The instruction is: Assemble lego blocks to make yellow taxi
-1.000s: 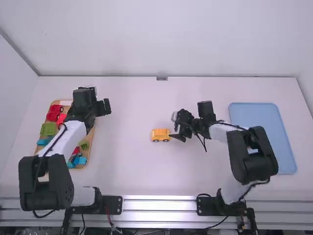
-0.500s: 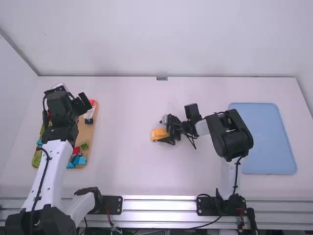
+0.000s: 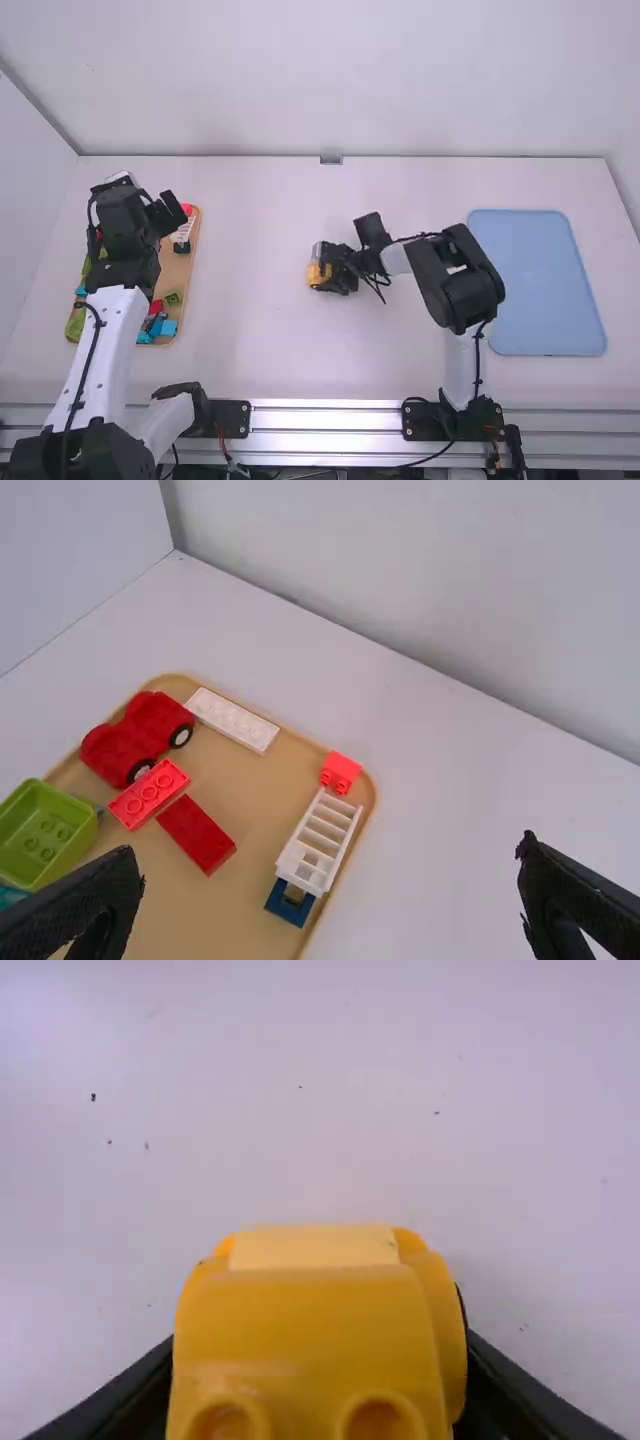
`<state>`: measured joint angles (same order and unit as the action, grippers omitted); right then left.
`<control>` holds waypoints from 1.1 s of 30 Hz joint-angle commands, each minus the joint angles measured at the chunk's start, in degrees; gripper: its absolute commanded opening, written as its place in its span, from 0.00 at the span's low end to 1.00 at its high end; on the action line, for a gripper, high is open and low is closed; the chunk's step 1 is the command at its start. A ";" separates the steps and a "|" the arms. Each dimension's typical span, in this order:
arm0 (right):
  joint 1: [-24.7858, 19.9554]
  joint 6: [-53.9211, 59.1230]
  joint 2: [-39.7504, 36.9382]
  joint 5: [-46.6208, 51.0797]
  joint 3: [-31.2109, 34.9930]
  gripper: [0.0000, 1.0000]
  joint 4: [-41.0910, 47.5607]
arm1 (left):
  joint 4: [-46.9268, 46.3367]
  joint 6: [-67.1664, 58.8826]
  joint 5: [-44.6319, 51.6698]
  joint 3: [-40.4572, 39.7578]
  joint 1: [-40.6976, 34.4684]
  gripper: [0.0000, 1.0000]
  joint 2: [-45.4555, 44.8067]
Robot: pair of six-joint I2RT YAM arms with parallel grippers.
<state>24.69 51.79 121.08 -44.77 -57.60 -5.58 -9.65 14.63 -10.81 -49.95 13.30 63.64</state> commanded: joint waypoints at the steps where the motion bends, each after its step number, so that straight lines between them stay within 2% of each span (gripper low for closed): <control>1: -0.35 1.64 1.07 2.91 -3.06 0.59 4.59 | -0.20 -0.96 -0.63 -0.24 0.22 0.99 -0.11; 4: -1.64 4.33 0.24 7.08 -8.44 0.49 16.11 | -0.15 -1.01 -0.63 -0.24 0.20 0.99 -0.11; 6: -2.32 6.29 -1.07 11.19 -11.23 0.49 23.21 | 0.04 -0.96 -0.68 -0.24 0.22 0.99 -0.11; 9: -4.07 7.54 -4.09 22.91 -16.35 0.49 34.64 | 0.68 -1.03 -0.66 -0.24 0.20 0.99 -0.11; 13: -7.54 1.57 -8.13 39.30 -19.89 0.49 39.80 | 1.16 -1.01 -0.79 -0.24 0.20 0.99 -0.11; 15: -10.97 -4.70 -11.91 50.03 -20.24 0.47 40.98 | 1.31 -1.03 -0.83 -0.24 0.20 0.99 -0.09; 18: -15.80 -10.23 -15.56 56.68 -19.87 0.44 42.12 | 1.75 -1.03 -0.81 -0.24 0.22 0.99 0.28; 19: -19.26 -12.52 -17.59 57.40 -19.30 0.44 42.77 | 2.40 -1.18 -0.81 -0.24 0.22 0.99 0.83; 20: -20.11 -13.07 -18.05 57.40 -19.15 0.44 42.82 | 2.67 -1.18 -0.83 -0.24 0.22 0.99 1.01; 21: -23.37 -14.86 -19.71 56.70 -18.45 0.44 43.21 | 3.50 -1.14 -0.81 -0.24 0.20 0.99 1.73; 24: -31.39 -19.39 -22.71 53.51 -15.93 0.46 41.53 | 5.64 -1.18 -0.81 -0.24 0.20 0.99 3.52; 26: -39.54 -21.70 -23.69 46.60 -11.67 0.48 33.40 | 8.37 -1.16 -0.81 -0.24 0.22 0.99 6.12; 27: -40.59 -22.18 -23.69 45.40 -11.02 0.49 31.98 | 8.74 -1.16 -0.79 -0.24 0.22 0.99 6.49; 29: -47.65 -26.64 -23.56 37.57 -5.42 0.52 21.53 | 11.08 -1.07 -0.61 -0.24 0.22 0.99 9.11; 33: -53.96 -32.85 -23.56 35.87 1.92 0.56 11.34 | 13.40 -0.92 -0.61 -0.24 0.15 0.99 11.89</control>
<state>-28.25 25.39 97.71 -4.10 -58.74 7.16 3.16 13.93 -11.03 -49.95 13.30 74.76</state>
